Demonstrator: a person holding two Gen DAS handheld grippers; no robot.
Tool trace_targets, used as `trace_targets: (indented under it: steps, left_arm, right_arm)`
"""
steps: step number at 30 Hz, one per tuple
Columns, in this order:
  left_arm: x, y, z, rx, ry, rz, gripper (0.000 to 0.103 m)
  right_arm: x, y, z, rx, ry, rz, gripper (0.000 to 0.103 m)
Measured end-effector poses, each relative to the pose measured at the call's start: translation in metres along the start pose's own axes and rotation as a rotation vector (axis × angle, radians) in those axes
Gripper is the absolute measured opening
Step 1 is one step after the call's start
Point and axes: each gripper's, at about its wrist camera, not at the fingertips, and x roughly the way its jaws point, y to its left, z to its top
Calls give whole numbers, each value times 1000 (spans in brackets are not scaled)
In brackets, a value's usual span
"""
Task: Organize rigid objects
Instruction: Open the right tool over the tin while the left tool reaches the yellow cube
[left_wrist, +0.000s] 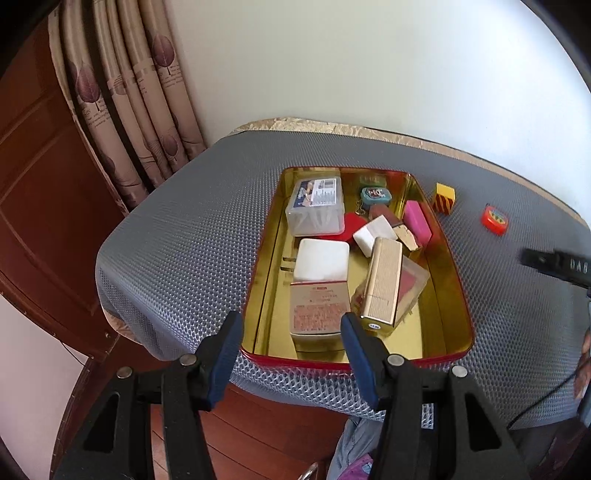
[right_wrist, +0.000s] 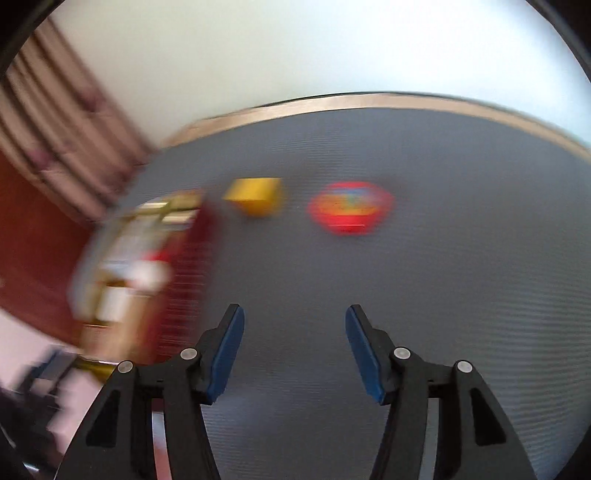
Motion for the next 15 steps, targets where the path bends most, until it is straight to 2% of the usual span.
trace_targets:
  steps: [2, 3, 5, 7, 8, 10, 12, 15]
  left_arm:
    - [1, -3, 0, 10, 6, -10, 56]
    - [0, -4, 0, 14, 7, -19, 56]
    - [-1, -6, 2, 20, 15, -50, 56]
    - [-6, -9, 7, 20, 21, -102, 56]
    - [-9, -12, 10, 21, 25, -136, 56]
    - [-14, -24, 22, 48, 38, -205, 56]
    - [-15, -39, 35, 83, 51, -244, 56]
    - [-11, -71, 66, 142, 90, -327, 57]
  right_arm:
    - [-1, -34, -6, -4, -16, -138, 62]
    - [-2, -50, -8, -11, -29, -216, 69]
    - [-6, -81, -13, -41, -62, -400, 74]
    - [-8, -103, -15, -67, -73, -513, 88]
    - [-8, -113, -16, -75, -78, -558, 91]
    - [-9, -127, -17, -81, -98, -605, 97]
    - [-9, -138, -21, -52, -121, -583, 101]
    - [-8, -137, -19, -35, -130, -569, 101]
